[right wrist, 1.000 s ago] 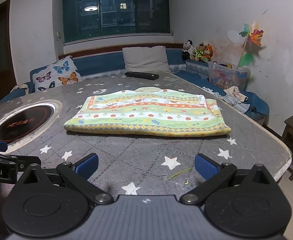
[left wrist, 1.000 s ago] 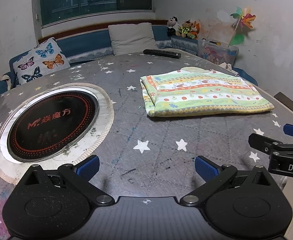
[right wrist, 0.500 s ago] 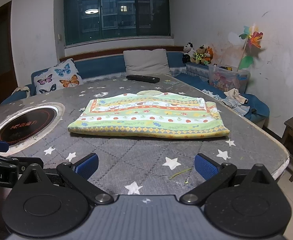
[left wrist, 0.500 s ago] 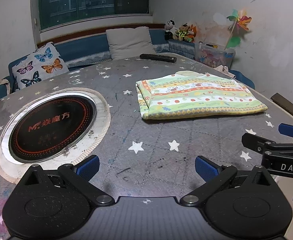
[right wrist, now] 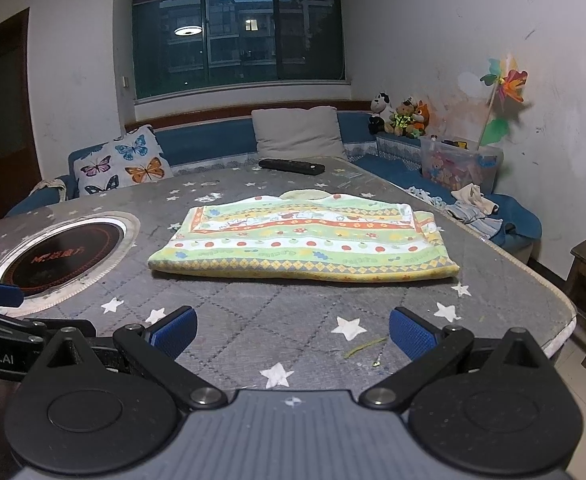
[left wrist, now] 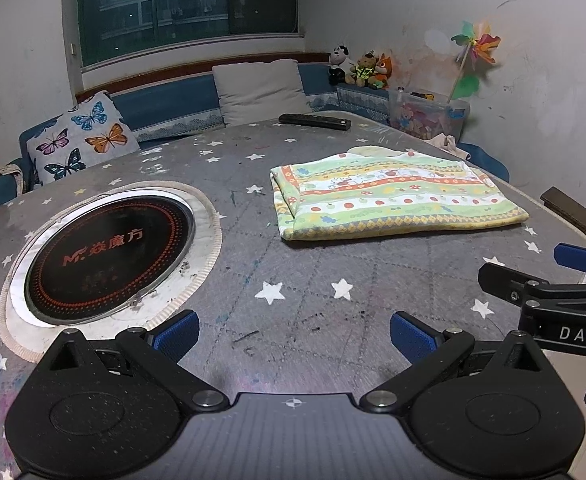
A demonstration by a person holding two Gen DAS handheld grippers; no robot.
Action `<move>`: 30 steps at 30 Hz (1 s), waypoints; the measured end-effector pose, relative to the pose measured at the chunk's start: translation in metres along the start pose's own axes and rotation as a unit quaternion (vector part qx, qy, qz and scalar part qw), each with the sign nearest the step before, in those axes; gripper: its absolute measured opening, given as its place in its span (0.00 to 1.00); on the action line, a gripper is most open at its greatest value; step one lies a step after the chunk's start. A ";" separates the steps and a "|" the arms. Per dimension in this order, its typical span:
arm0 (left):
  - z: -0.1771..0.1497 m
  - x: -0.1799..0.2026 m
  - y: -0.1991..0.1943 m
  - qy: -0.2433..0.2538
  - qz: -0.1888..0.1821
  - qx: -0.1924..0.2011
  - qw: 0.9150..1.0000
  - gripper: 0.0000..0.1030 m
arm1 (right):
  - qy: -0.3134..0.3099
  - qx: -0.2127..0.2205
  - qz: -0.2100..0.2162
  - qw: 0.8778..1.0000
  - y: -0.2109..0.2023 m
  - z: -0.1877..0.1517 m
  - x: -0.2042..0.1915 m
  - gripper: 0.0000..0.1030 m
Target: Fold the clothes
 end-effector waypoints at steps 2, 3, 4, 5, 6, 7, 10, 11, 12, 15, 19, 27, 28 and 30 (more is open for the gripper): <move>0.000 0.001 -0.001 0.000 0.000 0.000 1.000 1.00 | 0.001 0.001 0.001 1.000 -0.001 0.000 0.000 1.00; 0.000 0.001 -0.001 0.000 0.000 0.001 1.000 1.00 | 0.001 0.002 0.001 1.000 -0.002 0.001 0.000 1.00; 0.000 0.001 -0.001 0.000 0.000 0.001 1.000 1.00 | 0.001 0.002 0.001 1.000 -0.002 0.001 0.000 1.00; 0.000 0.001 -0.001 0.001 0.000 0.002 1.000 1.00 | 0.000 0.003 0.001 1.000 -0.003 0.001 0.000 1.00; 0.000 0.001 -0.002 0.001 0.000 0.002 1.000 1.00 | 0.000 0.003 0.002 1.000 -0.003 0.001 0.000 1.00; 0.001 0.001 -0.001 0.001 0.000 0.001 1.000 1.00 | 0.000 0.003 0.002 1.000 -0.003 0.002 0.000 1.00; 0.001 0.001 0.000 0.001 0.001 0.000 1.000 1.00 | -0.001 0.002 0.003 1.000 -0.001 0.002 -0.001 1.00; 0.002 0.001 0.000 0.002 0.001 0.000 1.000 1.00 | -0.002 0.001 0.003 1.000 -0.001 0.002 -0.002 1.00; 0.002 0.001 0.001 0.002 0.001 -0.001 1.000 1.00 | -0.003 0.000 0.003 1.000 0.000 0.001 -0.002 1.00; 0.003 0.001 0.004 0.004 0.000 -0.002 1.000 1.00 | -0.004 -0.002 0.004 1.000 0.002 0.001 -0.003 1.00; 0.006 0.001 0.007 0.003 -0.003 -0.002 1.000 1.00 | -0.007 -0.006 0.004 1.000 0.006 0.002 -0.004 1.00; 0.009 0.001 0.016 -0.010 -0.018 -0.010 1.000 1.00 | -0.007 -0.016 0.005 1.000 0.016 0.002 -0.005 1.00; 0.010 0.000 0.017 -0.013 -0.018 -0.011 1.000 1.00 | -0.006 -0.017 0.005 1.000 0.018 0.002 -0.006 1.00; 0.011 -0.001 0.020 -0.016 -0.017 -0.012 1.000 1.00 | -0.006 -0.018 0.007 1.000 0.020 0.002 -0.006 1.00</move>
Point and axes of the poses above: each gripper's, at about its wrist camera, not at the fingertips, and y roughly the way its jaws point, x to its right, z to its top, the point moved 9 cm from there along y, roughly the way its jaws point, and after that the axes turned 3 degrees about -y, right-handed, at the moved point
